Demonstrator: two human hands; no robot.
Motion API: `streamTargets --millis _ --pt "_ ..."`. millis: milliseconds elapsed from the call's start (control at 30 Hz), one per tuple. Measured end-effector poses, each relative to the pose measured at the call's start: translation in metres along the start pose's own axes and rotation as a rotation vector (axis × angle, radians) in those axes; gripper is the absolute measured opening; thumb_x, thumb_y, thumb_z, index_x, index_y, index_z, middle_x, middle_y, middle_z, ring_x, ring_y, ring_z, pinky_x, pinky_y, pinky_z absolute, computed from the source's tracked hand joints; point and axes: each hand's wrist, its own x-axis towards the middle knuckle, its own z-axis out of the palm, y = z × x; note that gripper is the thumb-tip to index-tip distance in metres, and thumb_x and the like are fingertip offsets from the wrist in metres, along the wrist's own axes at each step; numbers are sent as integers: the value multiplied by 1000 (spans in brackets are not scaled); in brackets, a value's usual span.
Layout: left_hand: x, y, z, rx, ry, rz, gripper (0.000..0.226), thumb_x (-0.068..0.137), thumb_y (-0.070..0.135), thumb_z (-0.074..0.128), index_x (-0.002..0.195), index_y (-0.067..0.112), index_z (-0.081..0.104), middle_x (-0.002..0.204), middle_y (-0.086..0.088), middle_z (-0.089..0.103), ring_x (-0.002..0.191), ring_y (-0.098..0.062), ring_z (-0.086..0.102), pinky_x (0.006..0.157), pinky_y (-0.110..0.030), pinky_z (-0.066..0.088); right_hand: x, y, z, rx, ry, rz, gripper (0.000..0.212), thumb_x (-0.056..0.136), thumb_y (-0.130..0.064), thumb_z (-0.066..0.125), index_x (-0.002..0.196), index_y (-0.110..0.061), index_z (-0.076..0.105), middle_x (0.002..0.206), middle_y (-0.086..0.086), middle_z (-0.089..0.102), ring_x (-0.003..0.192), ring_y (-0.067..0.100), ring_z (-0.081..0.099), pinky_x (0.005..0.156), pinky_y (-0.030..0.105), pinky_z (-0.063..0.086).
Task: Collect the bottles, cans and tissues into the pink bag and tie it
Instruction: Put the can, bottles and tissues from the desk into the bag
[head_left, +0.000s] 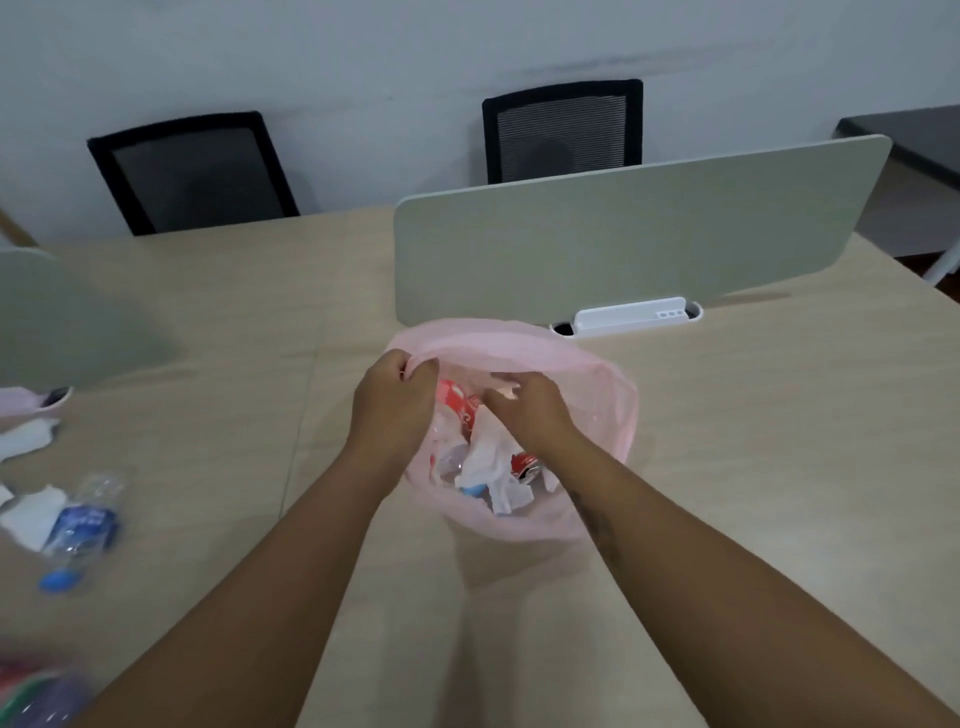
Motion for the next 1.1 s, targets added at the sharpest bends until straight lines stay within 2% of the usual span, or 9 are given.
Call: streamTargets --millis 100,200,267,367,467,600,667,800,1100 --pt "7 -7 -23 -33 57 9 23 89 27 53 74 9 52 71 -4 56 63 -22 50 57 -31 38 -34 41 -2 -397 331 -94 22 86 -36 65 77 -16 59 75 -1 63 73 21 58 66 37 48" --pt "11 -12 -44 11 84 48 24 91 23 54 71 10 49 63 -2 52 45 -2 51 49 -24 37 -42 67 -14 -505 726 136 57 72 -43 77 115 -14 54 116 13 53 100 37 50 78 46 44" --pt "16 -14 -59 54 102 66 23 93 21 51 75 6 51 67 -2 52 46 -4 52 44 -22 36 -27 76 -24 -292 622 369 66 77 -38 74 132 -15 46 135 18 43 112 44 48 87 49 44" --pt "38 -15 -87 197 180 97 29 94 27 48 87 1 58 77 -7 55 63 -20 46 52 -30 33 -16 60 -40 17 404 257 13 91 -8 48 94 -6 61 102 25 65 81 36 63 69 37 51" --pt "66 -14 -124 356 247 128 32 98 34 40 90 10 58 89 -10 58 69 -24 48 59 -33 37 -7 5 -53 -70 498 24 16 92 -4 37 92 -5 53 88 14 58 77 28 54 64 33 43" --pt "86 -15 -163 611 217 225 45 104 43 29 110 9 58 110 -18 62 97 -37 57 83 -43 47 -3 -64 -58 -233 330 -128 19 96 -10 37 101 -6 55 99 15 59 89 29 54 70 32 36" --pt "88 -18 -173 582 260 195 46 104 43 27 112 8 57 113 -21 62 101 -39 56 83 -43 45 -5 -84 -61 -201 328 -159 16 98 -16 37 102 -8 50 99 12 56 89 30 52 68 33 36" --pt "73 -40 -174 526 220 114 48 104 44 29 116 7 56 115 -22 62 101 -38 58 84 -42 45 -23 -103 -44 -201 53 -154 35 97 -47 43 113 -18 54 103 6 61 93 28 58 77 37 48" --pt "2 -109 -204 230 302 -118 47 95 52 51 116 10 52 107 -12 62 103 -34 60 86 -40 47 -66 -110 58 52 -170 -195 45 102 -46 30 132 -28 57 132 -5 58 119 15 51 92 25 34"
